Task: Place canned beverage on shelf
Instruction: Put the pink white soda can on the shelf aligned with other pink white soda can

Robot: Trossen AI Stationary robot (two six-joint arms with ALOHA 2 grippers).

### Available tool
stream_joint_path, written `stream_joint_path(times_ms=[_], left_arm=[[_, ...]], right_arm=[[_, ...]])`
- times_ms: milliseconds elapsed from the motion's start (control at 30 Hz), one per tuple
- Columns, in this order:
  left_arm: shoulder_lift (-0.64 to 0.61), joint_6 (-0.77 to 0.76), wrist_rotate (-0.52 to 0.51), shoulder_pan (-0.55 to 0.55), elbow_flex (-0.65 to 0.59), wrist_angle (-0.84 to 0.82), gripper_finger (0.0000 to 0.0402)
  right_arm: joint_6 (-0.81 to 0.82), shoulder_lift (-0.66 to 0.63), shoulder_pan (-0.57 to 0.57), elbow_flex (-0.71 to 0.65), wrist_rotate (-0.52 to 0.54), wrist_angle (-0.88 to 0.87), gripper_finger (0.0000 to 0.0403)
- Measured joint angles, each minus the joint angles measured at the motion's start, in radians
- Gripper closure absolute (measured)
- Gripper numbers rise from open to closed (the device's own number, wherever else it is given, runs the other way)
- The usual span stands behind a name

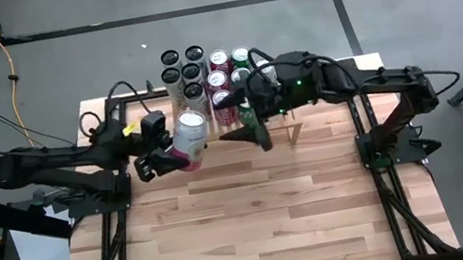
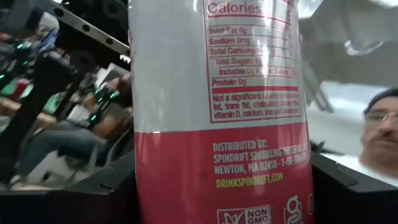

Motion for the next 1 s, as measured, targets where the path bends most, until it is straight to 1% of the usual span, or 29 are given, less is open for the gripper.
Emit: stream_joint_path(times_ms=[67, 167, 267, 467, 667, 867, 933, 1000], left_arm=[[0.040, -0.025, -0.008, 0.000, -0.002, 0.090, 0.0124], [0.098, -0.039, -0.007, 0.000, 0.017, 0.173, 0.0124], [0.151, -0.046, 0.024, 0.000, 0.052, 0.206, 0.0124], [0.229, -0.080, 0.125, 0.000, 0.118, 0.204, 0.0124], [0.229, -0.096, 0.169, 0.014, 0.120, 0.208, 0.0124], [0.230, -0.098, 0.183, 0.019, 0.120, 0.204, 0.0124], [0.230, -0.098, 0.184, 0.019, 0.120, 0.203, 0.0124], [0.230, -0.098, 0.181, 0.019, 0.120, 0.202, 0.0124]], right_arm=[[0.000, 0.022, 0.000, 0.000, -0.019, 0.096, 0.0043], [0.002, 0.054, 0.000, 0.000, -0.091, 0.188, 0.0043], [0.041, 0.087, 0.000, 0.000, -0.140, 0.234, 0.0043], [0.087, 0.118, 0.000, 0.000, -0.230, 0.309, 0.0043], [0.082, 0.105, 0.000, -0.001, -0.260, 0.326, 0.0043], [0.106, 0.100, -0.007, -0.001, -0.304, 0.339, 0.0044], [0.115, 0.100, -0.007, -0.001, -0.311, 0.339, 0.0051], [0.123, 0.100, -0.008, -0.001, -0.311, 0.339, 0.0066]])
